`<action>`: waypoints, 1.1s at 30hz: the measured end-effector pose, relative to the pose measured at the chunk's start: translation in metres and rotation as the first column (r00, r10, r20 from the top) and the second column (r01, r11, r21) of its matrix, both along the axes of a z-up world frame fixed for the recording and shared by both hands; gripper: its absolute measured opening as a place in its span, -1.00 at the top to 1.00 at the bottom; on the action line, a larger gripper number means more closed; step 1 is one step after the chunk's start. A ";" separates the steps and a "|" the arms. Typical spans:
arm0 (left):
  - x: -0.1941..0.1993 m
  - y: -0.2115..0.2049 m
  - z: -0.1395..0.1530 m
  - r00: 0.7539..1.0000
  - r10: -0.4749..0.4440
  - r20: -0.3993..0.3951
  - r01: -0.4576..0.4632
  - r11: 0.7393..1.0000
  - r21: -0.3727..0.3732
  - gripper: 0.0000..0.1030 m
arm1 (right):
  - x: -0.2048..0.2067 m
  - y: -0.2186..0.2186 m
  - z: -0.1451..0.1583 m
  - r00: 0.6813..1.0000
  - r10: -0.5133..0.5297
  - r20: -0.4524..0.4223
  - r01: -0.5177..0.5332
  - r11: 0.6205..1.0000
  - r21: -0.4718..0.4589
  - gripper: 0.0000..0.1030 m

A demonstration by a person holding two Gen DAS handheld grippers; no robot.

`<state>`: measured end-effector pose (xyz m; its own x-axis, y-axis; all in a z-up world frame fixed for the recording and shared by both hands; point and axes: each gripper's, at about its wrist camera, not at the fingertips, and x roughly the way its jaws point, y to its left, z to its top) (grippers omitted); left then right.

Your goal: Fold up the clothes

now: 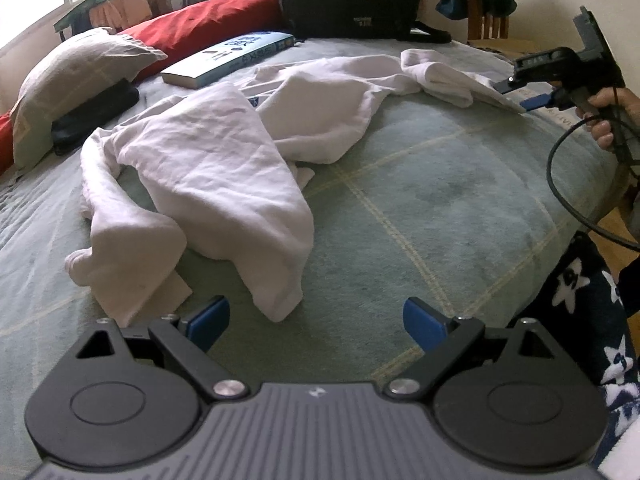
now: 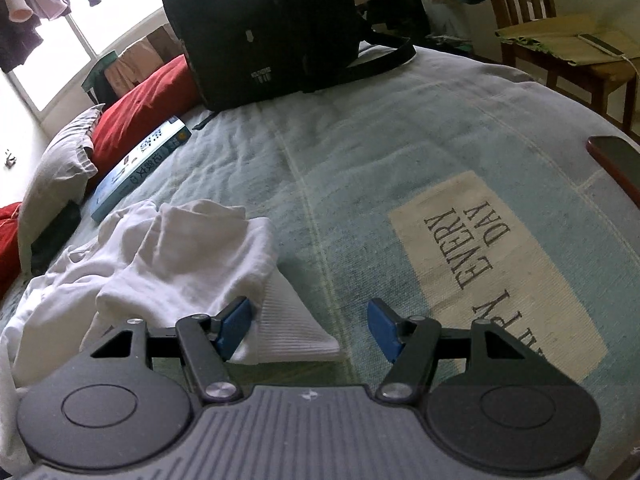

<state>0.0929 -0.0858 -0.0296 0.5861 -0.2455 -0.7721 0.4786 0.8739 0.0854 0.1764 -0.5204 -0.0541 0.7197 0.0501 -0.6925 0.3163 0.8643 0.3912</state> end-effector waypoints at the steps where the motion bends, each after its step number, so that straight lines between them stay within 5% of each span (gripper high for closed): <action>1: 0.001 0.000 0.000 1.000 0.001 -0.002 -0.001 1.000 -0.001 -0.82 | 0.000 0.000 0.000 1.000 -0.002 -0.001 0.002 1.000 -0.001 -0.36; 7: 0.002 0.003 -0.001 1.000 0.001 -0.006 -0.001 1.000 -0.013 -0.82 | 0.001 0.011 0.001 1.000 -0.013 -0.004 0.013 1.000 -0.008 -0.35; 14: 0.003 0.007 -0.003 1.000 -0.002 -0.016 0.002 1.000 -0.019 -0.82 | 0.011 0.043 -0.003 1.000 0.002 -0.021 -0.005 0.993 -0.117 -0.35; 18: 0.004 0.008 -0.004 1.000 -0.003 -0.017 0.002 1.000 -0.020 -0.82 | 0.015 0.065 -0.006 0.999 0.020 -0.037 -0.029 0.968 -0.250 -0.05; 22: 0.005 0.008 -0.004 1.000 -0.001 -0.018 0.001 1.000 -0.019 -0.82 | 0.014 0.063 -0.002 0.997 0.065 -0.039 -0.072 0.968 -0.240 0.45; 33: 0.005 0.003 -0.004 1.000 -0.003 -0.014 0.003 1.000 -0.005 -0.82 | 0.028 0.009 0.026 0.999 -0.029 -0.021 0.022 0.960 -0.279 0.52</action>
